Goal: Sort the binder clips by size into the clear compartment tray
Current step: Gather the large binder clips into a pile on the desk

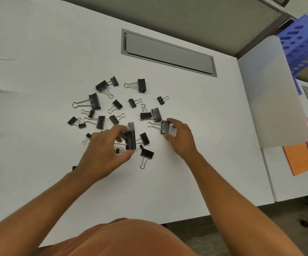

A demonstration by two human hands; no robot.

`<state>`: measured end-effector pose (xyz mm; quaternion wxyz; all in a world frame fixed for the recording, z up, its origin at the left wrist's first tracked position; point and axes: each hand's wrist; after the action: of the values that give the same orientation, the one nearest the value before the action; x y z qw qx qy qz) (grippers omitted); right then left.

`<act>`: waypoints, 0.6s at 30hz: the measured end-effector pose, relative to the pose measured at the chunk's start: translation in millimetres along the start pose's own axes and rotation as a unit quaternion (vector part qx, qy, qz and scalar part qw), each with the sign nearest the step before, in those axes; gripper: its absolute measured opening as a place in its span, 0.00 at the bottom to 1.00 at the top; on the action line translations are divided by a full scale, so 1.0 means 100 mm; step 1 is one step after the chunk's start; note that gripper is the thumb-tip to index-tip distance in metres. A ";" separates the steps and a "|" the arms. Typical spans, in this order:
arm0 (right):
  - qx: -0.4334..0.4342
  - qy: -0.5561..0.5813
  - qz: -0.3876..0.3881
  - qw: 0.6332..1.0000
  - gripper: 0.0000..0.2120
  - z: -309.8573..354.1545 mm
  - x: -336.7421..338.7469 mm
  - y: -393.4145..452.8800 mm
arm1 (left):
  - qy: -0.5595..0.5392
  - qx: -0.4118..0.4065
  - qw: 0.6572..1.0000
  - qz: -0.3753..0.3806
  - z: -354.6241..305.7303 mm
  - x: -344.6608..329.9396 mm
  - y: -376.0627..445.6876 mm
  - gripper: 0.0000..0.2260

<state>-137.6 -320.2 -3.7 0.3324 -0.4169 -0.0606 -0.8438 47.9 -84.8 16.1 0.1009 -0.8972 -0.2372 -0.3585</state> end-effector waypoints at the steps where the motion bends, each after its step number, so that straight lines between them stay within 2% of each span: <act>1: 0.002 0.006 -0.010 1.000 0.28 0.00 -0.01 -0.06 | -0.009 0.007 1.000 0.007 -0.02 -0.02 -0.04 0.25; 5: -0.009 0.029 -0.026 0.999 0.26 -0.02 -0.04 -0.35 | -0.023 -0.001 0.999 0.032 -0.13 -0.14 -0.14 0.24; 11: -0.005 0.057 -0.024 0.998 0.25 -0.23 -0.02 -0.68 | 0.046 -0.058 0.996 0.055 -0.44 -0.39 -0.16 0.24; 18: -0.007 -0.006 -0.086 0.996 0.25 -0.72 0.22 -0.59 | 0.062 -0.042 0.996 0.039 -0.78 -0.79 -0.21 0.22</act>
<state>-230.6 -313.6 -23.1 0.2557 -0.4172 -0.0918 -0.8672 -58.6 -121.8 18.5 0.0913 -0.8853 -0.1801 -0.4189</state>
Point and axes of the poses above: each hand's wrist, its own y-axis towards the middle knuckle, its own x-axis out of the back of the hand, z = x × y, and after that the axes turned 11 degrees about y, right-handed
